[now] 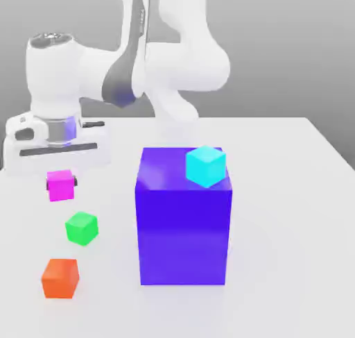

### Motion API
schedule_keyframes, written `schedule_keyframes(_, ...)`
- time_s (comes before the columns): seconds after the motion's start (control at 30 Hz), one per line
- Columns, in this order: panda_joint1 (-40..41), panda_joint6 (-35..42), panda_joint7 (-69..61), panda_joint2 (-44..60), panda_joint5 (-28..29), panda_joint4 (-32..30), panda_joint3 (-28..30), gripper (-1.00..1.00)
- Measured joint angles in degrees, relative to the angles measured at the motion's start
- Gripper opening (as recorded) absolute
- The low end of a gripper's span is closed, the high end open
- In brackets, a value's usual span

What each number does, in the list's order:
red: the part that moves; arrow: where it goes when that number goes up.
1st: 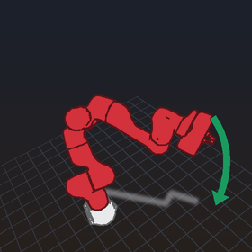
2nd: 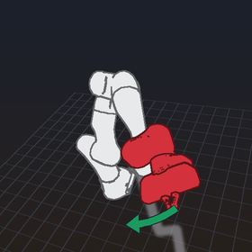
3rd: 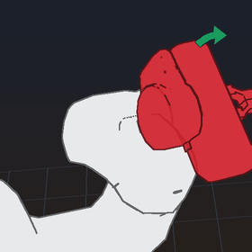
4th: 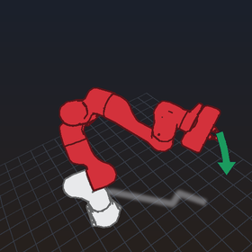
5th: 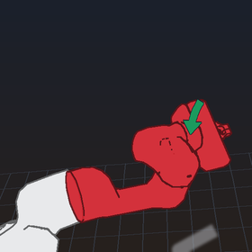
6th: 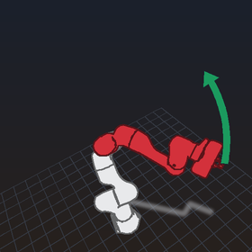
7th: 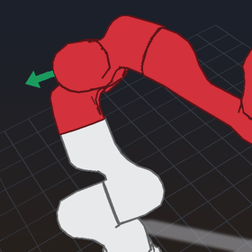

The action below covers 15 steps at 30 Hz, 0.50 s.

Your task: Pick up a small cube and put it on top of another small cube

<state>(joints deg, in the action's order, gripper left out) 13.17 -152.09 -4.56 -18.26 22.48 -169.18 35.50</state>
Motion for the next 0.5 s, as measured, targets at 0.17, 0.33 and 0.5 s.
schedule_keyframes(0.17, -6.3, -3.0, -5.8, 3.9, -8.3, -0.2, 4.2, -1.00)
schedule_keyframes(0.33, -12.2, -7.4, -11.2, 8.9, -16.4, -0.1, 7.8, -1.00)
schedule_keyframes(0.5, -16.2, -12.7, -16.8, 14.4, -24.5, -0.2, 9.7, -1.00)
